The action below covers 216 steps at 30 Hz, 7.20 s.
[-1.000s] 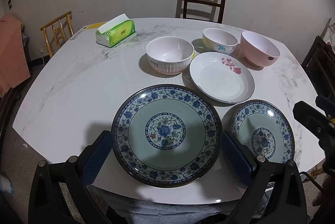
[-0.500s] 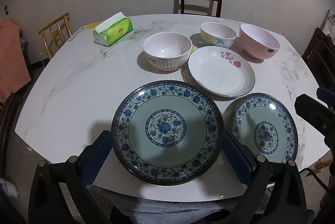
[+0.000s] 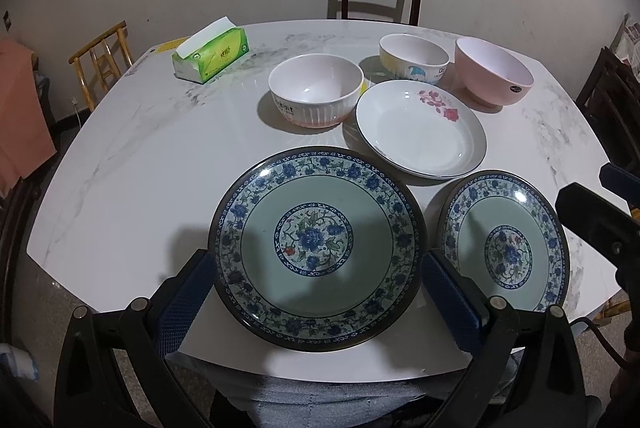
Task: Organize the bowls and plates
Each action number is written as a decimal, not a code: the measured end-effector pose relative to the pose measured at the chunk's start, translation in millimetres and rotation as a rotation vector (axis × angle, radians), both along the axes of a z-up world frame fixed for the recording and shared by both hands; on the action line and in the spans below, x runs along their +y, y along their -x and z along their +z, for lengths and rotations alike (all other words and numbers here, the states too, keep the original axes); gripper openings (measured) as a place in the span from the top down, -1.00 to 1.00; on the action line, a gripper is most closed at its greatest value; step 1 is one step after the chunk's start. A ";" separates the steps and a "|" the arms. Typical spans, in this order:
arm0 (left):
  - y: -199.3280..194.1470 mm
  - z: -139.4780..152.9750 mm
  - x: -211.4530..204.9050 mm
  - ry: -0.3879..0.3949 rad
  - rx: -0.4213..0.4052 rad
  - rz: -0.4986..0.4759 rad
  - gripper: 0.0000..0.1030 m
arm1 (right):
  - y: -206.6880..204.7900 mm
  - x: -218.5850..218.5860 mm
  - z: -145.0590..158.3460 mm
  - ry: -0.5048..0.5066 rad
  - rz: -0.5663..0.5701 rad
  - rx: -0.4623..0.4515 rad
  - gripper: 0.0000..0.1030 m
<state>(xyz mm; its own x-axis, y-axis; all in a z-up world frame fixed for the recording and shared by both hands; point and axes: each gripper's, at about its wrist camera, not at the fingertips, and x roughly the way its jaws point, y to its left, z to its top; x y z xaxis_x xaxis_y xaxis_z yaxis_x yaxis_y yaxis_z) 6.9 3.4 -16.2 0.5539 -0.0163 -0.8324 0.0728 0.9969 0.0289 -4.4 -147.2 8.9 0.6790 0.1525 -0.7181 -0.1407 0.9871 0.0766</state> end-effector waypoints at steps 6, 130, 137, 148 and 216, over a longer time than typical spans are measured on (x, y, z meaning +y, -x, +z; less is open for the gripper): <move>-0.4 -1.3 0.4 0.001 0.003 -0.002 -0.95 | -1.2 0.8 -1.5 -0.004 0.004 0.005 -0.99; -57.2 -72.2 180.4 0.360 0.227 0.132 0.71 | -86.4 81.1 -123.7 -0.214 0.158 0.438 0.74; -59.2 -80.6 183.0 0.347 0.234 0.138 0.69 | -85.6 80.6 -128.5 -0.227 0.145 0.438 0.74; -59.6 -80.0 185.2 0.270 0.209 0.171 0.22 | -84.8 96.8 -120.9 -0.140 0.168 0.400 0.57; -14.2 -47.3 -43.2 0.455 0.122 -0.269 -0.66 | -1.2 -150.6 -91.8 -0.312 -0.081 0.203 0.21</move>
<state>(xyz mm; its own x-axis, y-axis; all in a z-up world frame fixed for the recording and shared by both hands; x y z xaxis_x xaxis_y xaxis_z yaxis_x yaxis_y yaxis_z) 21.1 -39.7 -63.5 0.3802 -0.5178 -0.7664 0.3034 0.8526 -0.4255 -3.2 -297.7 -82.9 0.5465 0.3371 -0.7666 -0.0143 0.9191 0.3939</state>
